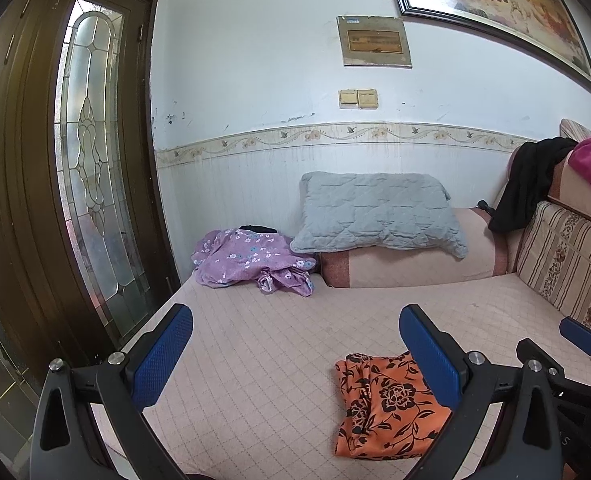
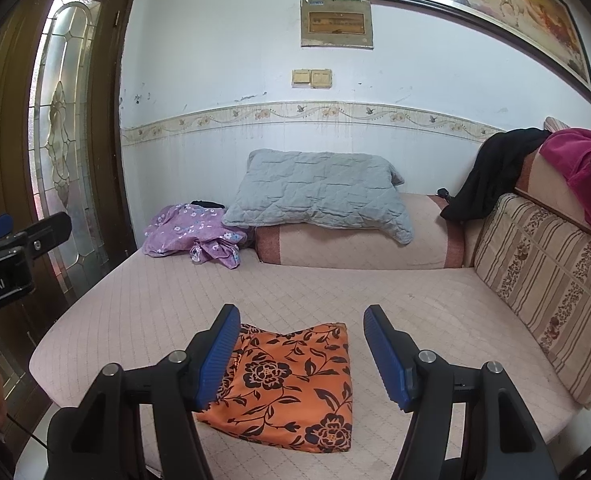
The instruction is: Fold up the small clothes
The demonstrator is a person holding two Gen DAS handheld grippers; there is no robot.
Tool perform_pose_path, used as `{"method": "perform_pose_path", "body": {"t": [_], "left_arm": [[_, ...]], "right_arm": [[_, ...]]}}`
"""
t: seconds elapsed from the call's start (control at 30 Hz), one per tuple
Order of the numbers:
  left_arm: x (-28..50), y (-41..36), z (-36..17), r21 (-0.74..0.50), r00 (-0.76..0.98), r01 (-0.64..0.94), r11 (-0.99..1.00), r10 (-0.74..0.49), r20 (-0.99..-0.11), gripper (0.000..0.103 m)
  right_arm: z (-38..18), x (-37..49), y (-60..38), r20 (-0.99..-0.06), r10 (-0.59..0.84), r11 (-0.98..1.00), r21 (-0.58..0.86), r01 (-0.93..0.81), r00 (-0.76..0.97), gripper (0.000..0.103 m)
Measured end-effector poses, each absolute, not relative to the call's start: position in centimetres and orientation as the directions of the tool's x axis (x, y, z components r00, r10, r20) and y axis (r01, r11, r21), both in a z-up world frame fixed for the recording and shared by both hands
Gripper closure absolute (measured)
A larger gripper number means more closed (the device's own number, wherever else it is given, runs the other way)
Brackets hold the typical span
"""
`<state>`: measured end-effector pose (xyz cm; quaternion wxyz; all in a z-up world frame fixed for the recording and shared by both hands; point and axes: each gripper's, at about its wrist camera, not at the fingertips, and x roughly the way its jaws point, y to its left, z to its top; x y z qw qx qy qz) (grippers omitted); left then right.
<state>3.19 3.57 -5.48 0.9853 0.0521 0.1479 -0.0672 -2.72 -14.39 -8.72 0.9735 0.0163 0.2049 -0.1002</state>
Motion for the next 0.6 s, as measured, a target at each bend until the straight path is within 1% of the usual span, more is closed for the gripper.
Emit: {"method": "perform_pose_path", "body": {"t": [0.47,0.6], "left_arm": [[6.2,3.5,-7.2,0.065,0.93,0.153,0.986,-0.121,-0.346,0.0],[7.6,3.3,-7.9,0.068,0.931,0.128,0.989,-0.096,-0.353,0.0]], "right_arm": [[-10.2,0.2,-14.3,-0.441,-0.163,0.984,-0.01,0.177,0.883,0.035],[-11.1,1.9,-15.4,-0.461,-0.156,0.984,0.005,0.178,0.873,0.035]]}}
